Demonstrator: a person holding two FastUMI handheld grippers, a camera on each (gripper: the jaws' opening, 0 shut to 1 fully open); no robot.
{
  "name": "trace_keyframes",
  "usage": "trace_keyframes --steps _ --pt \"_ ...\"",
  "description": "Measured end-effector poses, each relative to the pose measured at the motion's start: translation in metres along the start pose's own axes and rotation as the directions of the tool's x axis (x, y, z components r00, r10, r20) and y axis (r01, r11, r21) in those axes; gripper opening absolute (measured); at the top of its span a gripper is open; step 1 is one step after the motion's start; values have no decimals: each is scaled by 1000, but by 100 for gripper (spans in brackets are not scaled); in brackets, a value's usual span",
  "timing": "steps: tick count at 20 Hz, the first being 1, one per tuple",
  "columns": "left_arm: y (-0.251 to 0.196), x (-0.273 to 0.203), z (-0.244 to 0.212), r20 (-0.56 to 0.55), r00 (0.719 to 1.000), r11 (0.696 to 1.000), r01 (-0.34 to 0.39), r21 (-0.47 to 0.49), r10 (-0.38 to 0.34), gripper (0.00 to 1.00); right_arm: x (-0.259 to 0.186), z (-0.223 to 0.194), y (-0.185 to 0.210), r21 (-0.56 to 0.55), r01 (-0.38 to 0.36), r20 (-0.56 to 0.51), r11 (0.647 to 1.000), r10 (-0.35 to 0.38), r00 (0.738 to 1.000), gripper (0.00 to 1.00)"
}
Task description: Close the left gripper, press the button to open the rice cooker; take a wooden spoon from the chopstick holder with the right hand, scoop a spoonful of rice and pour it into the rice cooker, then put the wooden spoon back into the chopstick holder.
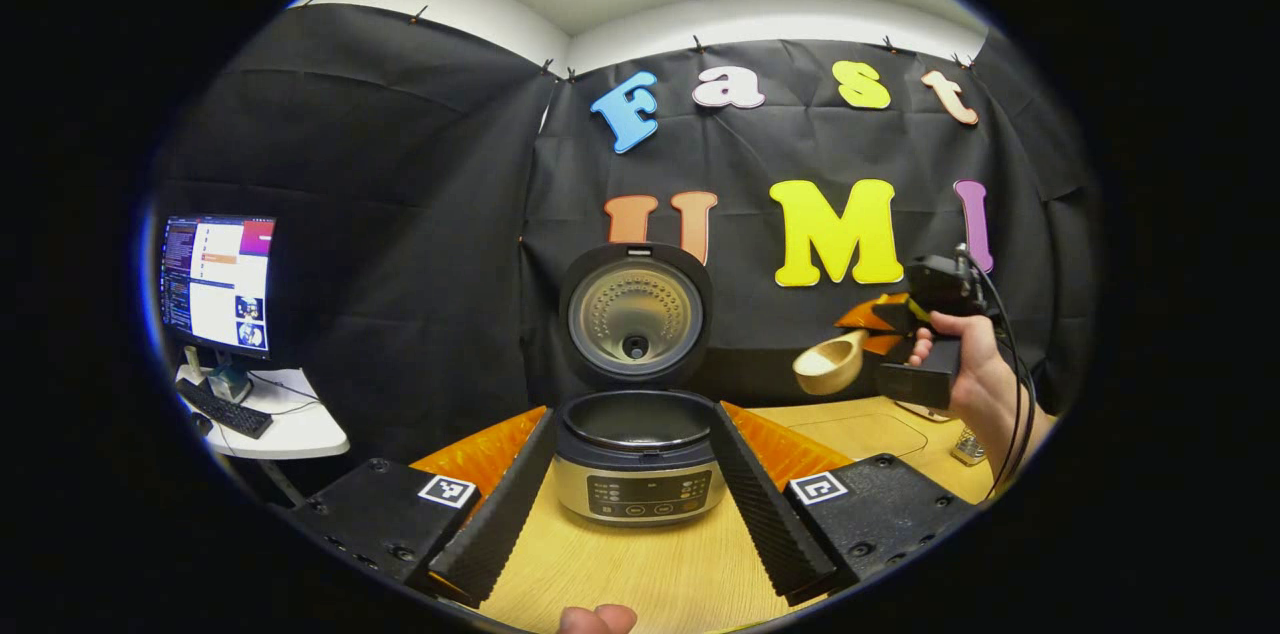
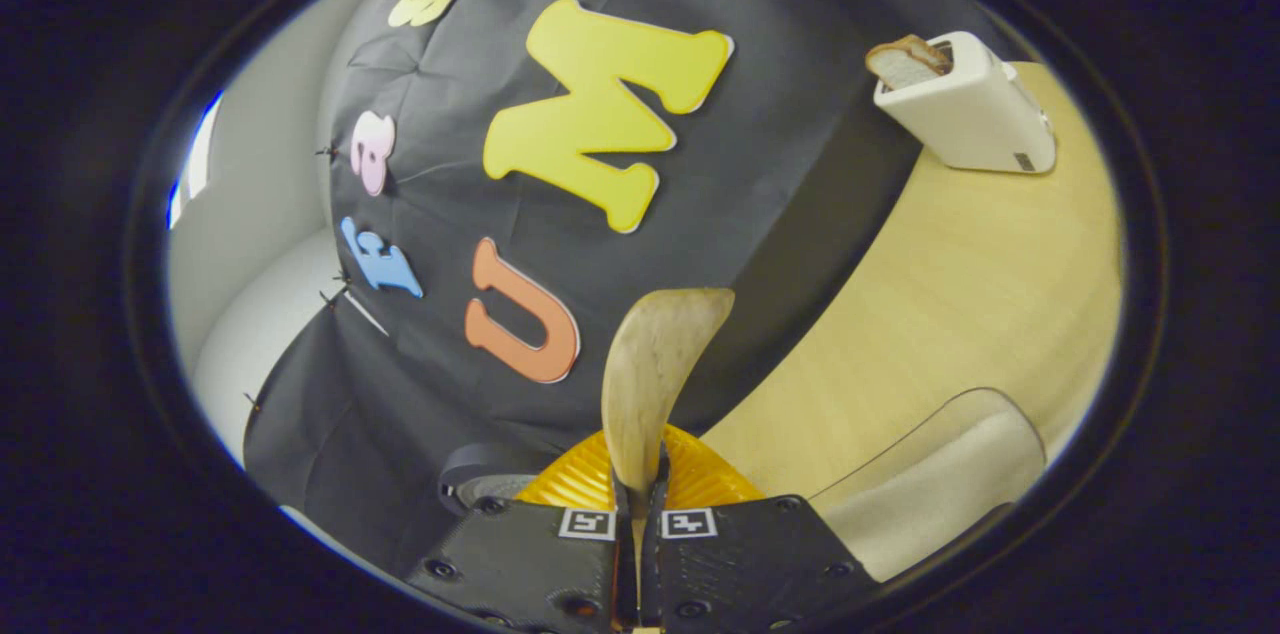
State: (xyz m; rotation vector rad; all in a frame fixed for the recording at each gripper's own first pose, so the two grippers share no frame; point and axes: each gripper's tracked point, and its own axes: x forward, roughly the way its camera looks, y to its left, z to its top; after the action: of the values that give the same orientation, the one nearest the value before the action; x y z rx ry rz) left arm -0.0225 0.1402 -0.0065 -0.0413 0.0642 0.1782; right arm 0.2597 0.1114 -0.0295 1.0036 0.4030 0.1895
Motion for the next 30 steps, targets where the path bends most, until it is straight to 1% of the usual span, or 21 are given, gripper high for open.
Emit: trace_keyframes --steps 4,5,7,8,9,10,11,13,14,15,17,20,22,23,25,28,30 --pt "10 -2 -5 -15 1000 999 2 39 -1 98 36 -42 50 -81 -35 -49 996 31 998 2" --pt "11 -3 -8 -28 1000 999 9 49 -8 98 43 -51 60 -116 -40 -54 993 33 998 4" --pt "21 -3 -10 -39 999 998 -4 66 6 98 57 -66 74 -166 -47 -59 985 37 998 2" --pt "26 -3 -9 -39 999 998 -15 67 17 98 64 -73 80 -179 -48 -66 983 36 997 2" --pt "30 -5 -8 -37 999 998 -19 59 22 98 69 -80 83 -191 -46 -74 981 32 997 4" --pt "32 -6 -6 -33 999 999 -22 48 23 98 74 -86 85 -205 -41 -80 978 26 997 0" --pt "36 -8 -4 -28 999 999 -25 38 26 98 79 -92 88 -225 -38 -82 974 20 996 0" --pt "44 -10 -2 -22 999 999 -40 29 41 98 87 -98 91 -283 -25 -72 959 5 997 3" --pt "50 -11 -1 -17 999 998 -51 26 52 98 92 -100 92 -319 -18 -66 948 -3 998 0" --pt "53 -12 0 -14 998 998 -58 21 59 98 95 -103 93 -355 -13 -61 935 -10 998 2" --pt "54 -13 -1 -15 998 998 -61 10 62 98 95 -105 91 -421 -2 -45 907 -18 999 0" --pt "53 -14 0 -16 998 998 -59 7 59 98 98 -113 92 -513 2 -38 859 -25 999 2" --pt "51 -16 0 -14 998 998 -56 2 56 98 100 -120 98 -551 -1 -40 834 -25 999 0" --pt "50 -16 2 -14 998 999 -55 1 55 98 99 -124 102 -573 -1 -37 820 -24 999 2" --pt "47 -19 6 -4 999 999 -50 4 50 98 99 -129 104 -633 6 -20 774 -23 1000 2" --pt "49 -19 8 0 999 999 -54 0 54 98 99 -132 112 -720 12 7 693 -10 1000 0" --pt "52 -20 8 0 998 998 -61 -6 61 98 101 -140 115 -773 18 13 634 -13 1000 4"
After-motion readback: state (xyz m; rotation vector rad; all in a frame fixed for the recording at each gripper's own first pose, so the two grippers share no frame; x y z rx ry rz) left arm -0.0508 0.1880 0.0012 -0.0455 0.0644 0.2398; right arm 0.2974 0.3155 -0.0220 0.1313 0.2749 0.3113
